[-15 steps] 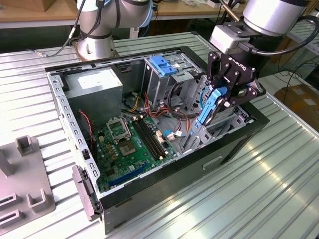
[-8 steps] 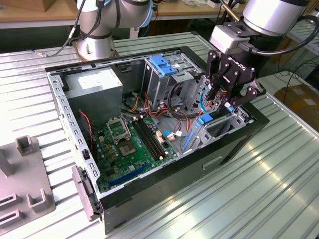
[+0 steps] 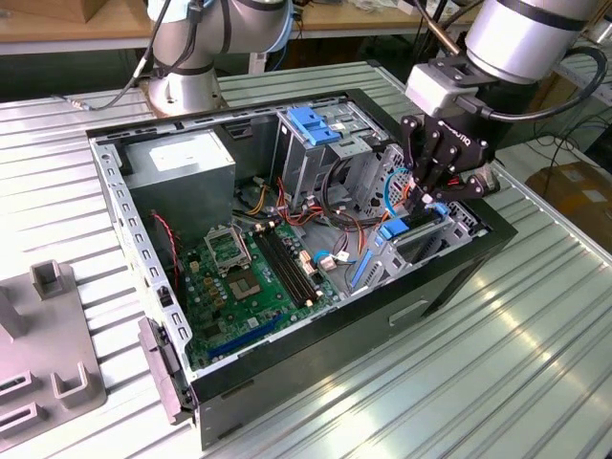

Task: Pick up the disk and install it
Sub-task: 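Insert the disk into the insertion slot, then insert the first disk wire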

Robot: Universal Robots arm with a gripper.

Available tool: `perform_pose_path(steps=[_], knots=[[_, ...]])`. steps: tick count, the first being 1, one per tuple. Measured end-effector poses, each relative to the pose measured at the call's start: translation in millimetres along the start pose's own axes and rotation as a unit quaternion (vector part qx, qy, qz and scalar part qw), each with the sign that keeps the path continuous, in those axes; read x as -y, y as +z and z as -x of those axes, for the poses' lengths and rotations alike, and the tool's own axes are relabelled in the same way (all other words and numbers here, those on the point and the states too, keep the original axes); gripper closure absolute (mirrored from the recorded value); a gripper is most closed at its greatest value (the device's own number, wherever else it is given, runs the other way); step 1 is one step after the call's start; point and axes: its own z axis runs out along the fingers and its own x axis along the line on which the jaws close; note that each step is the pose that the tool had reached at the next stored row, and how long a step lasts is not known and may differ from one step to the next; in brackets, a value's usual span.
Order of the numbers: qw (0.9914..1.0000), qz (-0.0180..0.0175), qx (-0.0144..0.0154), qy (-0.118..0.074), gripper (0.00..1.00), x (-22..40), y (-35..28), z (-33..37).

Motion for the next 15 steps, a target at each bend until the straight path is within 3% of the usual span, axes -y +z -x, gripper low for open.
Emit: perform_pose_path(steps=[3, 15], knots=[[1.00000, 0.0000, -0.0006, 0.000, 0.90, 9.8, 5.0, -0.5], [1.00000, 0.0000, -0.0009, 0.000, 0.90, 9.9, 6.3, -0.5]])
